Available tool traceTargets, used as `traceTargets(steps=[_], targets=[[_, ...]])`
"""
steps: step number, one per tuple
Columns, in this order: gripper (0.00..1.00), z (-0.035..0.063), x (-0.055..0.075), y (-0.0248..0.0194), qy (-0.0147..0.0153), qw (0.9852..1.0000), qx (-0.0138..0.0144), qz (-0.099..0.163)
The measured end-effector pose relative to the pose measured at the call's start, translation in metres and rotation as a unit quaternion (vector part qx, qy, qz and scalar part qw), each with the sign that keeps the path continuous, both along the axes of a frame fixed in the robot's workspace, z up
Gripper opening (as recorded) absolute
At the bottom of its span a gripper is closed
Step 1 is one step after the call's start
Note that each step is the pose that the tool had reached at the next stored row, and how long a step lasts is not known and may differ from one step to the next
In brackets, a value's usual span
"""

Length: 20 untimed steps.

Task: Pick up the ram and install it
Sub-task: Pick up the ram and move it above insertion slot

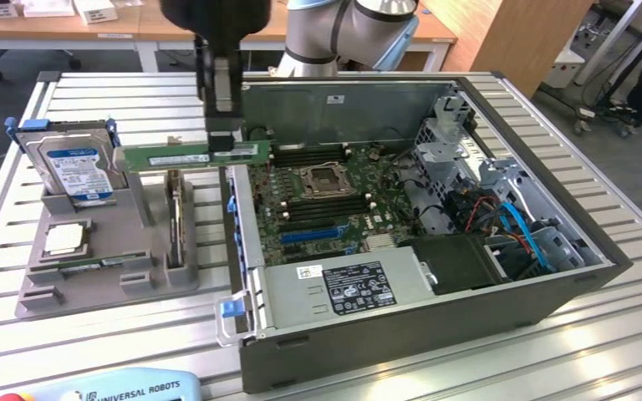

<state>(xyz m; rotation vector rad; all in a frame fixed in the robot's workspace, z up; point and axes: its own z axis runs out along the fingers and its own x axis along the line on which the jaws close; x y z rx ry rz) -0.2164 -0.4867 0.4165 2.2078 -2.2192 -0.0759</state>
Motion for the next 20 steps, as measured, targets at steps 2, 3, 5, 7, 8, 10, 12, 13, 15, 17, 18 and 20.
traceTargets(steps=[2,3,5,7,8,10,12,13,15,17,18,20], targets=[[0.12,-0.0001,0.007,0.0000,0.0000,1.0000,0.0003,0.000],[0.12,-0.0001,0.011,0.0000,-0.0001,1.0000,0.0005,0.000],[0.12,0.0000,0.018,0.0000,0.0000,1.0000,0.0008,0.000],[0.12,0.0000,0.025,0.0000,0.0000,1.0000,0.0010,0.000],[0.12,0.0000,0.029,0.0000,0.0000,1.0000,0.0012,0.000],[0.12,0.0000,0.036,0.0000,0.0000,1.0000,0.0015,0.000],[0.12,0.0000,0.042,0.0000,0.0000,1.0000,0.0018,0.000],[0.12,0.0000,0.045,0.0000,0.0000,1.0000,0.0019,0.000],[0.12,0.0000,0.052,0.0000,0.0000,1.0000,0.0022,0.000],[0.12,0.0000,0.059,0.0000,0.0000,1.0000,0.0025,0.000],[0.12,0.0000,0.062,0.0000,0.0000,1.0000,0.0027,0.000],[0.12,0.0000,0.069,0.0000,0.0000,1.0000,0.0029,0.000]])
